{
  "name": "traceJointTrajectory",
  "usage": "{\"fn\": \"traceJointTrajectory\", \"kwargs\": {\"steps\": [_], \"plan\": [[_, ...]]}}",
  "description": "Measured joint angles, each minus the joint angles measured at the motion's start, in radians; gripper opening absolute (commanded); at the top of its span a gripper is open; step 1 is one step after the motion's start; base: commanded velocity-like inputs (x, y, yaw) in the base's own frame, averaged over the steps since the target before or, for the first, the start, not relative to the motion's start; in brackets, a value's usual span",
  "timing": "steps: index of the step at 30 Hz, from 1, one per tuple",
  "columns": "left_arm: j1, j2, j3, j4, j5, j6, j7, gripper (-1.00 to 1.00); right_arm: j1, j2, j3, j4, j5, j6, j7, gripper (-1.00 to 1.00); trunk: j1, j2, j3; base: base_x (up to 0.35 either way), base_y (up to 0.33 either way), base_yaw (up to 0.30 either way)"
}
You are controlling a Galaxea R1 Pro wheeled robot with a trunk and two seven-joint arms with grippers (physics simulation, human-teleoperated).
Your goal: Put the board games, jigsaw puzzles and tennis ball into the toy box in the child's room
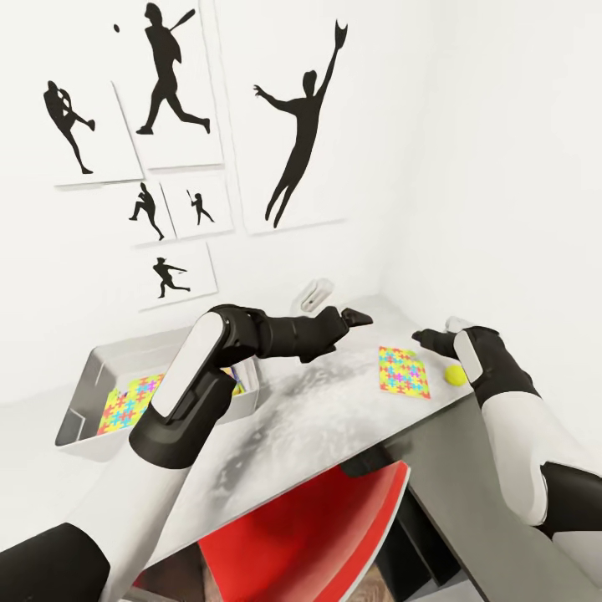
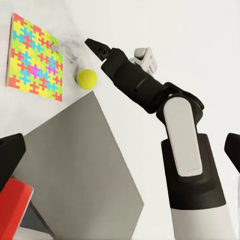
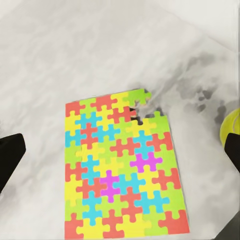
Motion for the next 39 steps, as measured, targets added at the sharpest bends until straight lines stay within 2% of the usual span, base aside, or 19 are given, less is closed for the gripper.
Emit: {"fn": "traceJointTrajectory", "kwargs": {"steps": [19,25,27,28,34,39], "plan": [[0.000,0.000,0.000,0.000,0.000,-0.009,0.000,1.00,0.000,0.000,0.000,0.000,0.000,-0.001,0.000,1.00,0.000,0.000,0.000,0.000,0.000,0.000],[0.023,0.002,0.034,0.000,-0.005,-0.001,-0.001,1.00,0.027,0.012,0.020,0.001,0.003,0.030,-0.014,1.00,0.000,0.000,0.000,0.000,0.000,-0.001],[0.025,0.002,0.045,-0.001,-0.005,0.000,-0.001,1.00,0.030,0.011,0.018,0.000,0.002,0.035,-0.025,1.00,0.000,0.000,0.000,0.000,0.000,-0.019],[0.025,0.002,0.094,-0.001,-0.006,0.000,-0.001,1.00,0.030,0.011,0.018,0.000,0.002,0.035,-0.036,1.00,0.000,0.000,0.000,0.000,0.000,-0.019],[0.026,0.002,0.100,0.000,-0.005,0.000,-0.001,1.00,0.033,0.013,0.016,0.000,-0.004,0.033,-0.148,1.00,0.000,0.000,0.000,0.000,0.000,-0.009],[0.026,0.001,0.100,-0.001,-0.005,0.000,0.000,1.00,0.033,0.014,0.015,0.000,-0.007,0.032,-0.170,1.00,0.000,0.000,0.000,0.000,0.000,-0.008]]}}
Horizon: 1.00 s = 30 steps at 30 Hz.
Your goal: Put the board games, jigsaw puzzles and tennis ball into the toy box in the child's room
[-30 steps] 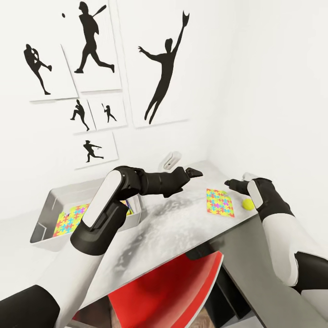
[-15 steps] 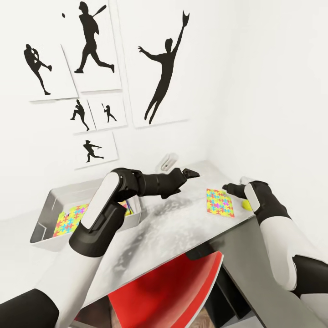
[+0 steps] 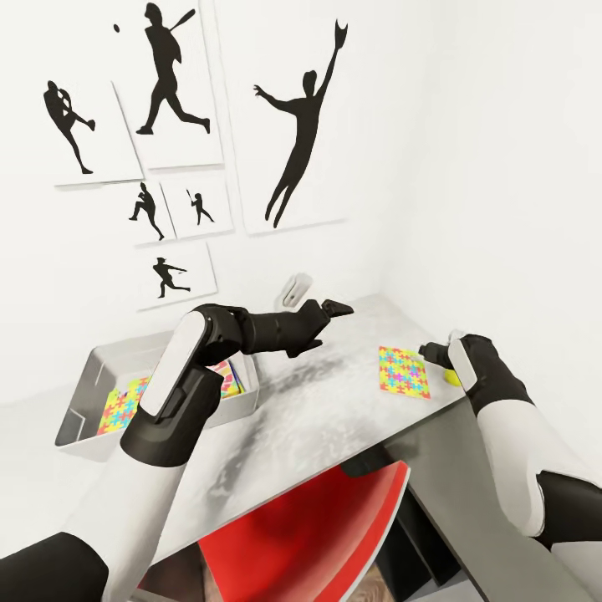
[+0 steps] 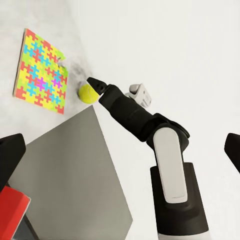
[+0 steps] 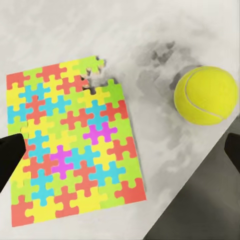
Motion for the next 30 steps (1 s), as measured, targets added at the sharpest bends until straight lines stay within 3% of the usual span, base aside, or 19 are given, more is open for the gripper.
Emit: {"fn": "traceJointTrajectory", "kwargs": {"steps": [15,23,26,30], "plan": [[-0.003,-0.005,-0.002,-0.001,0.000,0.005,0.001,1.00,-0.002,-0.013,-0.003,-0.002,0.002,-0.006,-0.014,1.00,0.000,0.000,0.000,0.000,0.000,-0.192],[-0.041,-0.001,-0.008,-0.010,-0.002,0.014,0.019,1.00,-0.032,-0.027,-0.002,0.047,0.000,-0.068,-0.017,1.00,0.000,0.000,0.000,0.000,0.000,-0.034],[-0.056,-0.004,-0.008,-0.013,0.005,0.014,0.043,1.00,-0.056,-0.033,-0.002,0.088,0.000,-0.079,-0.015,1.00,0.000,0.000,0.000,0.000,0.000,-0.006],[-0.087,-0.022,-0.008,-0.019,0.014,0.002,0.138,1.00,-0.087,-0.070,-0.001,0.180,0.000,-0.150,-0.005,1.00,0.000,0.000,0.000,0.000,0.000,-0.002]]}}
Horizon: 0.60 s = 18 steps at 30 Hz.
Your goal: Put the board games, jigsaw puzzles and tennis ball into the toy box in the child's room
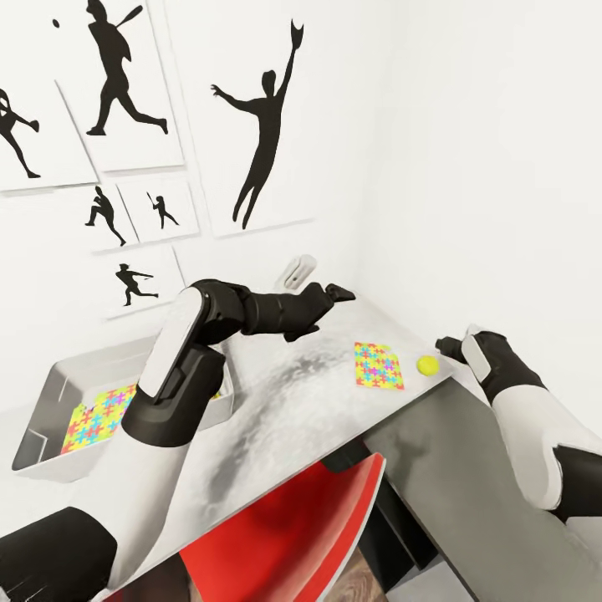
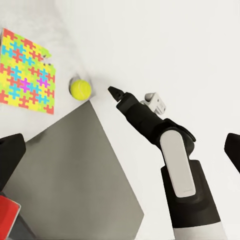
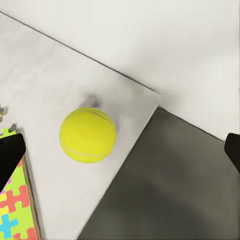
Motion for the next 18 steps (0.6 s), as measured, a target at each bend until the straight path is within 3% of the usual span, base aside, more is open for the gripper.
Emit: {"fn": "traceJointTrajectory", "kwargs": {"steps": [9,18], "plan": [[-0.014,-0.009,0.002,-0.001,0.003,-0.005,0.031,1.00,-0.010,-0.008,0.005,0.031,0.000,-0.029,0.060,1.00,0.000,0.000,-0.001,0.000,0.000,0.000],[-0.015,-0.011,0.003,-0.002,0.004,-0.005,0.033,1.00,-0.014,-0.012,0.006,0.034,0.002,-0.030,0.075,1.00,0.000,0.000,-0.013,0.000,0.000,0.010]]}}
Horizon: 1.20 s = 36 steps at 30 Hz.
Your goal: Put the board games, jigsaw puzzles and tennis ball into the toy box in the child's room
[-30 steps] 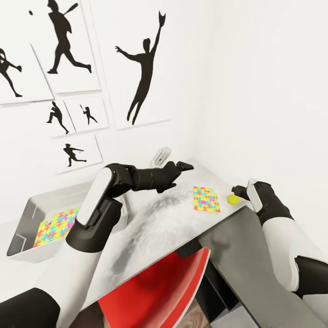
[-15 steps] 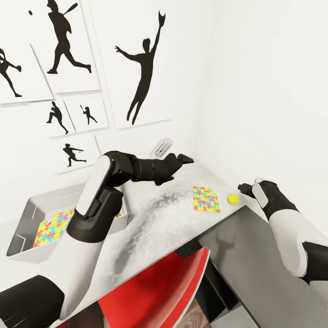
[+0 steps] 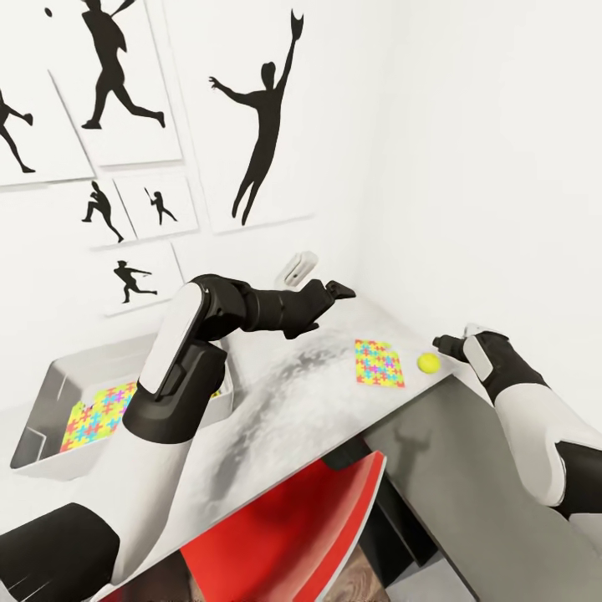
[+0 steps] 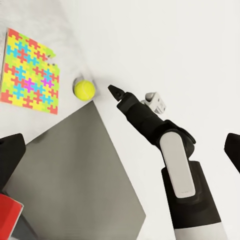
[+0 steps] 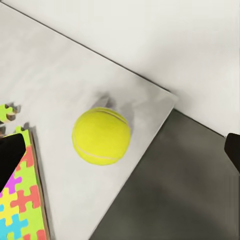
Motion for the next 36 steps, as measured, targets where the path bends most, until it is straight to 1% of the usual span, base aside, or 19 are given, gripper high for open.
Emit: {"fn": "traceJointTrajectory", "kwargs": {"steps": [5,9,10,14,16,28,31,32,34,36], "plan": [[-0.001,-0.001,-0.001,0.000,0.000,0.000,0.001,1.00,-0.004,-0.001,0.001,0.002,0.000,-0.011,0.005,1.00,0.000,0.000,-0.008,0.000,0.000,0.068],[-0.001,-0.003,-0.003,0.001,-0.001,-0.001,0.003,1.00,-0.006,0.001,0.002,0.003,0.000,-0.036,0.041,1.00,0.000,0.000,-0.014,0.000,0.000,0.080],[-0.001,-0.003,-0.004,0.001,-0.002,-0.002,0.004,1.00,-0.006,0.002,0.002,0.003,0.001,-0.056,0.053,1.00,0.000,0.000,-0.016,0.000,0.000,0.084],[-0.001,-0.003,-0.004,0.001,-0.004,-0.003,0.005,1.00,-0.007,0.002,0.004,0.003,0.003,-0.084,0.069,1.00,0.015,-0.028,-0.035,0.000,0.000,0.084],[-0.001,-0.004,-0.004,0.001,-0.005,-0.003,0.006,1.00,-0.007,0.002,0.004,0.003,0.004,-0.089,0.072,1.00,0.023,-0.042,-0.044,0.000,0.000,0.085],[-0.002,-0.007,-0.005,0.001,-0.008,-0.006,0.025,1.00,-0.007,-0.003,0.002,0.002,0.005,-0.099,0.073,1.00,0.023,-0.042,-0.063,0.000,0.000,0.085],[-0.003,-0.008,-0.005,0.001,-0.008,-0.006,0.025,1.00,-0.006,-0.004,0.002,0.002,0.007,-0.127,0.072,1.00,0.023,-0.042,-0.068,0.000,0.000,0.084],[-0.003,-0.008,-0.005,0.001,-0.008,-0.006,0.025,1.00,-0.005,-0.005,0.002,0.003,0.009,-0.157,0.071,1.00,0.023,-0.042,-0.070,0.000,0.000,0.084],[-0.003,-0.009,-0.006,0.001,-0.008,-0.006,0.025,1.00,-0.003,-0.005,0.002,0.003,0.009,-0.198,0.070,1.00,0.031,-0.056,-0.079,0.000,0.000,0.083],[-0.004,-0.009,-0.006,0.000,-0.008,-0.006,0.025,1.00,-0.001,-0.006,0.002,0.005,0.009,-0.220,0.070,1.00,0.035,-0.063,-0.086,0.000,0.000,0.082]]}}
